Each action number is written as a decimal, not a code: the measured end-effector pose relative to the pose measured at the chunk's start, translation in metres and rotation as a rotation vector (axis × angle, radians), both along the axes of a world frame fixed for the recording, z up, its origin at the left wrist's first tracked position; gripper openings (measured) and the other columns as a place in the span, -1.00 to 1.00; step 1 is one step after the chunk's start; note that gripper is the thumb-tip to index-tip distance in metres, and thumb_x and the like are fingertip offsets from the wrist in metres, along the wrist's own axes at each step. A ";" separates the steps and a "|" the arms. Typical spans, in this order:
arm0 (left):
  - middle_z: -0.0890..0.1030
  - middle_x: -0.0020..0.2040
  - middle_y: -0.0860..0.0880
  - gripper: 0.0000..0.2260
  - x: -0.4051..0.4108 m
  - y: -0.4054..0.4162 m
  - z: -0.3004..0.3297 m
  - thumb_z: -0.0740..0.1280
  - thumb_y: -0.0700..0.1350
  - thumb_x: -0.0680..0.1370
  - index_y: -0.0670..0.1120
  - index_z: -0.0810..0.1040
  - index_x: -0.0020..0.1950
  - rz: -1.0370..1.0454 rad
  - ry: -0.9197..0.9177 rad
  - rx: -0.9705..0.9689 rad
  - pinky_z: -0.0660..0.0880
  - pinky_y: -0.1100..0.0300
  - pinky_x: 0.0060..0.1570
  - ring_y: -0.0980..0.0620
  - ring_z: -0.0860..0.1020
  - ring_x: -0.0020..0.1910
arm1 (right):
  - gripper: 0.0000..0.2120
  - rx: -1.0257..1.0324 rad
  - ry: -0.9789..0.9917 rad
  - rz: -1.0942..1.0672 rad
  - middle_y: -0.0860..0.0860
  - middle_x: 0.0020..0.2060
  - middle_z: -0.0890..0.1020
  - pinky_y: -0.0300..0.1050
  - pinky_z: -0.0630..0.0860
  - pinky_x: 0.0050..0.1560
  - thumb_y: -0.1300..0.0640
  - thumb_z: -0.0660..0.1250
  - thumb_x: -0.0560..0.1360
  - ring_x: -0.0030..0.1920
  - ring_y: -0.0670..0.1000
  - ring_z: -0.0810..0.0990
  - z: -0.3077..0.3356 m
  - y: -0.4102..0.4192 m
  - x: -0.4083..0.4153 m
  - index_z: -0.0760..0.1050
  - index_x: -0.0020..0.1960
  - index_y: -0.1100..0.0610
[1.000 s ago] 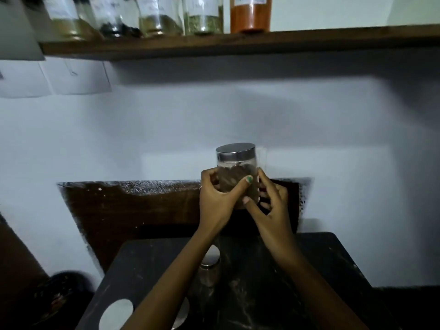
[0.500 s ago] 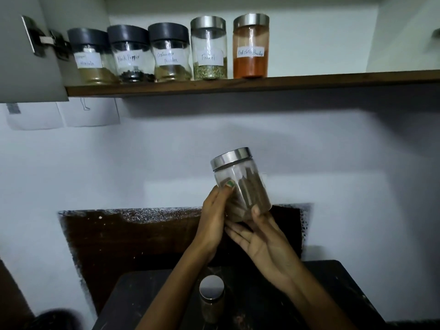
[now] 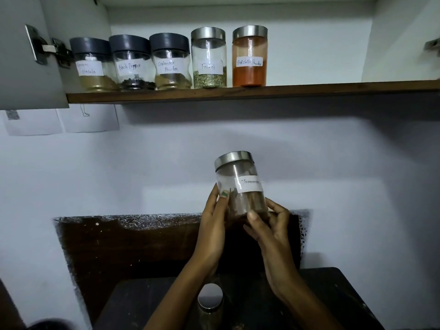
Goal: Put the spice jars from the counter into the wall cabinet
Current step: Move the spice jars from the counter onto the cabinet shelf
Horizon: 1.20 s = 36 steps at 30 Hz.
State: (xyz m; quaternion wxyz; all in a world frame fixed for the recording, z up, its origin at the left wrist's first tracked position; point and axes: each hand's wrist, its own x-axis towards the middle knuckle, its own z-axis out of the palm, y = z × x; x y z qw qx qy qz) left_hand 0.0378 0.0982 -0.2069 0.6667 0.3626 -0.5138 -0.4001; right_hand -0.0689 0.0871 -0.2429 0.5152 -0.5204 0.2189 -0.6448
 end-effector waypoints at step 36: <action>0.28 0.48 0.19 -0.60 -0.052 -0.021 0.070 -0.01 0.08 0.64 0.24 0.13 0.50 -0.056 -0.243 -0.197 0.28 0.20 0.43 0.29 0.31 0.40 | -0.06 -0.480 0.293 -0.480 -0.14 0.44 0.27 0.03 0.42 0.34 0.00 0.46 0.29 0.40 -0.09 0.34 0.103 -0.026 -0.042 -0.01 0.50 -0.10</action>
